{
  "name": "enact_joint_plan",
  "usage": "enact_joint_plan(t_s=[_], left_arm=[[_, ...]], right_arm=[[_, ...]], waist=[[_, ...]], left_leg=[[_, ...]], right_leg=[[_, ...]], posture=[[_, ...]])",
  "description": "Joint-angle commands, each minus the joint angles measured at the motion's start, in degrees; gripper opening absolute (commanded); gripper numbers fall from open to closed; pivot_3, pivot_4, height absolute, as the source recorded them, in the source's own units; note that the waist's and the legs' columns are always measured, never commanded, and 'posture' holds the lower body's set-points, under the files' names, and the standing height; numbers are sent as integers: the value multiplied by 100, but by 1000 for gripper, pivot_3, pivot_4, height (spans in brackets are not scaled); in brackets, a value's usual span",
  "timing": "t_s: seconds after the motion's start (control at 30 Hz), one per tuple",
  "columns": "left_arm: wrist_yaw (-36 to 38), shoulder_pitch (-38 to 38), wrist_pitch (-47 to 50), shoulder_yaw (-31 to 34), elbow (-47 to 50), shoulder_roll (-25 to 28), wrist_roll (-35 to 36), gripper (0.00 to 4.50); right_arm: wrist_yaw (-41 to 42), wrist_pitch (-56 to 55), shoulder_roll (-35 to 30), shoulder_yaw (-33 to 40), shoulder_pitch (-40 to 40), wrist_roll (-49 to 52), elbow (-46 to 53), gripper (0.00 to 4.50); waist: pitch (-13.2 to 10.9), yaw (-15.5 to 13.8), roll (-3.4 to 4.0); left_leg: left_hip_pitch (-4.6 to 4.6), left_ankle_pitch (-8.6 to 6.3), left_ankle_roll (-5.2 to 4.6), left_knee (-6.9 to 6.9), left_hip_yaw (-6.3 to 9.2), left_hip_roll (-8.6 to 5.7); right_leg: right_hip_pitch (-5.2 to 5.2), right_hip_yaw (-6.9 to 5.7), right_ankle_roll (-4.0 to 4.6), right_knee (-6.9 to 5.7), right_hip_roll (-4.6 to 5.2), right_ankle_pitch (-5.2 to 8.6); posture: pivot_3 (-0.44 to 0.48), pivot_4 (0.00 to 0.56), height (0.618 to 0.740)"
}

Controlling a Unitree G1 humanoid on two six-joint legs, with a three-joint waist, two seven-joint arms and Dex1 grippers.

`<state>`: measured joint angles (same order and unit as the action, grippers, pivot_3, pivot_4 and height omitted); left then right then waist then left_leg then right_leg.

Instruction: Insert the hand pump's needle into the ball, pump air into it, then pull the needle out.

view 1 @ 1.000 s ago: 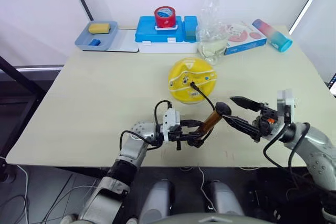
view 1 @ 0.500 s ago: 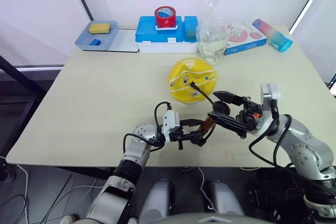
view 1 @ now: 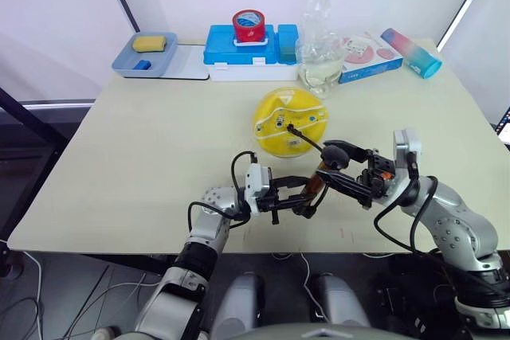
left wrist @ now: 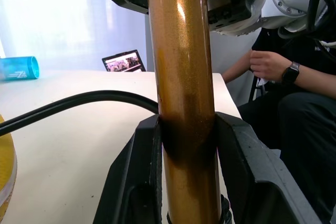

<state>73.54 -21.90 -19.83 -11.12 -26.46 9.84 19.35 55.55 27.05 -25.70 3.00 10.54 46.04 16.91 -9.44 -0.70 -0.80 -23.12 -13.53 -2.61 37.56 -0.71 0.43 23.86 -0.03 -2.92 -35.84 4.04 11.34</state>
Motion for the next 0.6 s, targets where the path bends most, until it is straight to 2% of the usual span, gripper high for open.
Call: enact_joint_plan(t_s=[0.03,0.6], left_arm=[[5,11,30,121,177,-28,152,1015],[44,114,242,108,236,-59,221,1015]], right_arm=[[68,-89,49,127,82,152,121,4500],[18,-168,385,25,220,14,95,4500]], waist=[[0,0,0],[0,2,0]], left_leg=[[0,0,0,0,0,0],[0,0,0,0,1,0]], right_leg=[[0,0,0,0,0,0],[0,0,0,0,0,0]], posture=[[0,150,739],[0,150,739]])
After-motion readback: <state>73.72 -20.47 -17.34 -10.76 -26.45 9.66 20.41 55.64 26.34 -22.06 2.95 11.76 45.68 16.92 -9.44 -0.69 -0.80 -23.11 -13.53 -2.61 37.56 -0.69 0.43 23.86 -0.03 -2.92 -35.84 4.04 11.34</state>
